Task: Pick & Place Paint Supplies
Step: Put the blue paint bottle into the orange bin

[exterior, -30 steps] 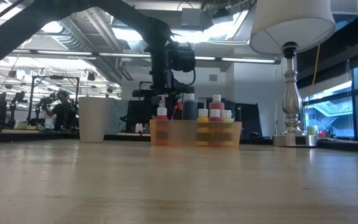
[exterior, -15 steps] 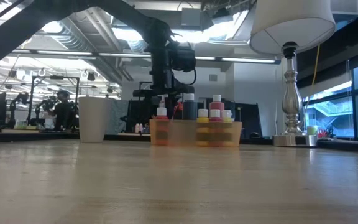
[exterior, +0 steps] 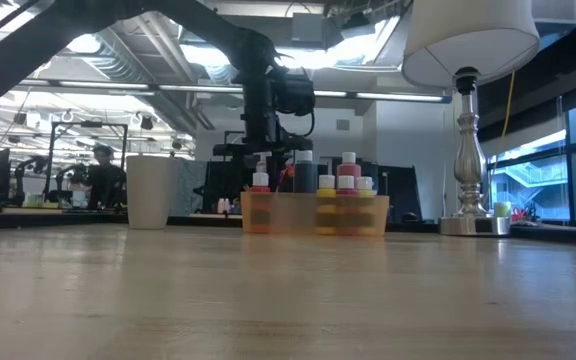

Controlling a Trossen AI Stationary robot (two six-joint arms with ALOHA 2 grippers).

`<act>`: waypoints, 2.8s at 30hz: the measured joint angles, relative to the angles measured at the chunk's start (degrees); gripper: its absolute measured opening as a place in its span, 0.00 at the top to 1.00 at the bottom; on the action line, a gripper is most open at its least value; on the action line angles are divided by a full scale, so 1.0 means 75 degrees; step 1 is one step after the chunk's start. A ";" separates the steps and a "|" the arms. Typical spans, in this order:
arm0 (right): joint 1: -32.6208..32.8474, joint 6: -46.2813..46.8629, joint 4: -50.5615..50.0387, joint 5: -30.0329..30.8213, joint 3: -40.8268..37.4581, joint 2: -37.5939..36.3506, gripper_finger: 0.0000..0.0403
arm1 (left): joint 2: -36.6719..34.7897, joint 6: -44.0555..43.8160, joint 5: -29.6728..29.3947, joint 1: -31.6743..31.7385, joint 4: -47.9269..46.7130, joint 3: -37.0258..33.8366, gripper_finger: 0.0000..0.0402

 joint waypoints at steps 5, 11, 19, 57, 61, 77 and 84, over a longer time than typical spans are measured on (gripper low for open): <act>-0.0003 0.0000 0.0000 0.0000 0.0000 0.0000 0.62 | 0.0000 0.0005 0.0000 0.0000 0.0000 0.0000 0.61; -0.0003 0.0052 0.0000 0.0000 0.0000 0.0000 0.62 | 0.0000 0.0019 0.0087 0.0000 0.0000 0.0000 0.61; -0.0001 0.0083 0.0000 -0.0003 0.0000 0.0000 0.62 | 0.0000 0.0215 0.0119 0.0000 0.0000 0.0000 0.61; -0.0002 0.0230 0.0000 -0.0143 0.0000 0.0000 0.62 | 0.0000 0.0230 0.0164 0.0041 0.0029 0.0000 0.61; -0.0003 0.0227 0.0002 -0.0143 0.0000 0.0000 0.62 | 0.0000 0.0302 0.0321 0.0061 0.0029 0.0000 0.55; -0.0003 0.0254 0.0000 -0.0143 0.0000 0.0000 0.62 | 0.0000 0.0235 0.0135 0.0058 0.0017 0.0000 0.39; -0.0001 0.0254 0.0001 -0.0141 0.0000 0.0000 0.62 | 0.0000 0.0227 0.0504 0.0058 0.0012 0.0000 0.39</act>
